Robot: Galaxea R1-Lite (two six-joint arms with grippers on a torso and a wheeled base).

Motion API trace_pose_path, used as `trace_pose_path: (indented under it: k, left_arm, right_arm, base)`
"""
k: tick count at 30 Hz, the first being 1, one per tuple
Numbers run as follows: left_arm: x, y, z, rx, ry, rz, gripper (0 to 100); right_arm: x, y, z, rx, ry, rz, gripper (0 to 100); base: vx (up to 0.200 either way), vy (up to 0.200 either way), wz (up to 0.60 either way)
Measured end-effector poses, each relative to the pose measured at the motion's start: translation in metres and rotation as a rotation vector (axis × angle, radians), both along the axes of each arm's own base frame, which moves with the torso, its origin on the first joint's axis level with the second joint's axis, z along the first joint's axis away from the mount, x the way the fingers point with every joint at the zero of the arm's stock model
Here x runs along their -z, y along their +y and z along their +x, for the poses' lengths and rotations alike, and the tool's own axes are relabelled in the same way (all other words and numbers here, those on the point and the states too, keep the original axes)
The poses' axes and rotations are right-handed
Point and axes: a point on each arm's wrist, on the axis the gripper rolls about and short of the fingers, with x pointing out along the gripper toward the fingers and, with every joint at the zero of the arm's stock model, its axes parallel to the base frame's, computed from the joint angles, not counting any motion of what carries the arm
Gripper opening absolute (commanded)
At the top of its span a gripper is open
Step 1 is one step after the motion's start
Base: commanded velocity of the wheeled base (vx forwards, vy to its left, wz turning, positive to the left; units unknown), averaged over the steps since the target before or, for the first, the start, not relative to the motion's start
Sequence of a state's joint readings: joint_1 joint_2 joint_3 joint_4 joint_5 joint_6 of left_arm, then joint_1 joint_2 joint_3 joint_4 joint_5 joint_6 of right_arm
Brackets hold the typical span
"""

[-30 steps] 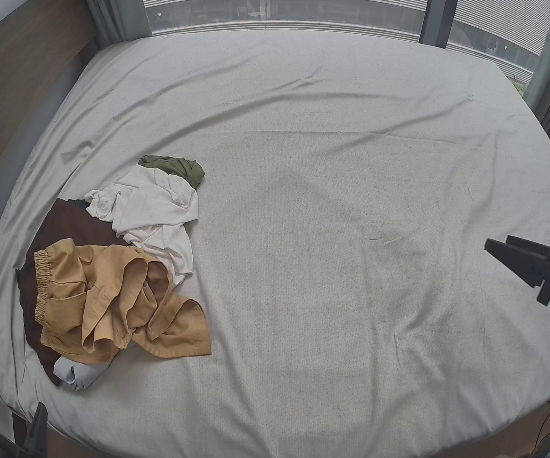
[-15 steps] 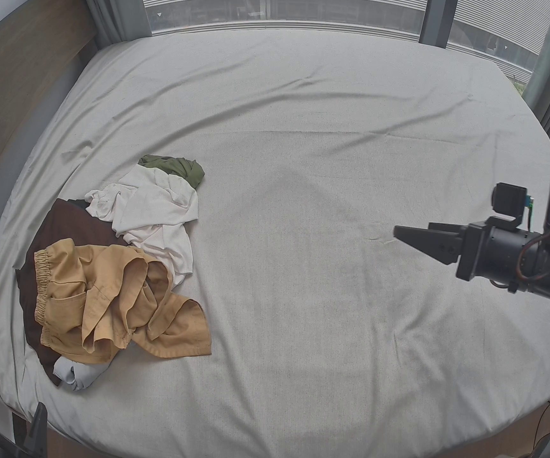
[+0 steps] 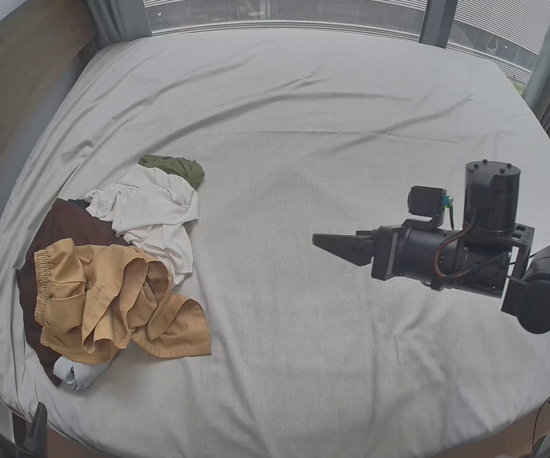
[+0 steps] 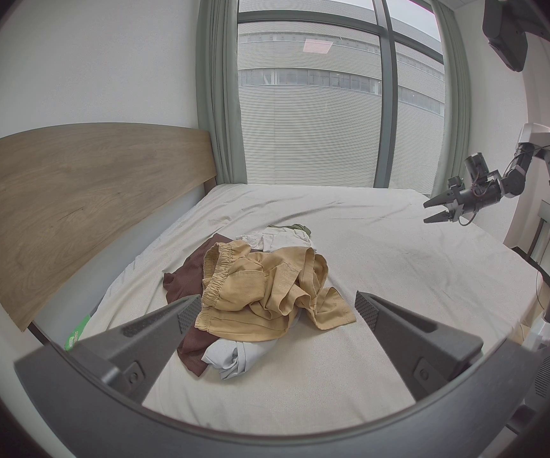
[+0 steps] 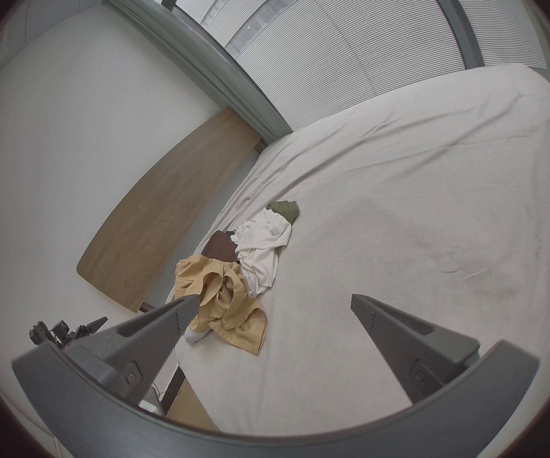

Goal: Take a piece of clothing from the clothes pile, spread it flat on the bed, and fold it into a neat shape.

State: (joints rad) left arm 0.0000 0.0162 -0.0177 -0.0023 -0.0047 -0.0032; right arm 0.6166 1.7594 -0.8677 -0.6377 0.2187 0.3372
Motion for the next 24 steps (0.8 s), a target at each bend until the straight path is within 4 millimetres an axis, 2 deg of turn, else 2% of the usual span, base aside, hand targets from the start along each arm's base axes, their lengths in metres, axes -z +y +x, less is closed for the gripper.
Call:
trace_pose_path:
  k: [14, 24]
  left_arm:
    - [0.0, 0.0, 0.0, 0.0, 0.0, -0.001, 100]
    - [0.0, 0.0, 0.0, 0.0, 0.0, -0.003, 100]
  right_arm:
    - [0.047, 0.054, 0.016, -0.085, 0.074, -0.035, 100]
    - [0.074, 0.091, 0.021, -0.145, 0.1, -0.06, 100]
  base:
    - [0.0, 0.0, 0.0]
    - [0.0, 0.0, 0.0]
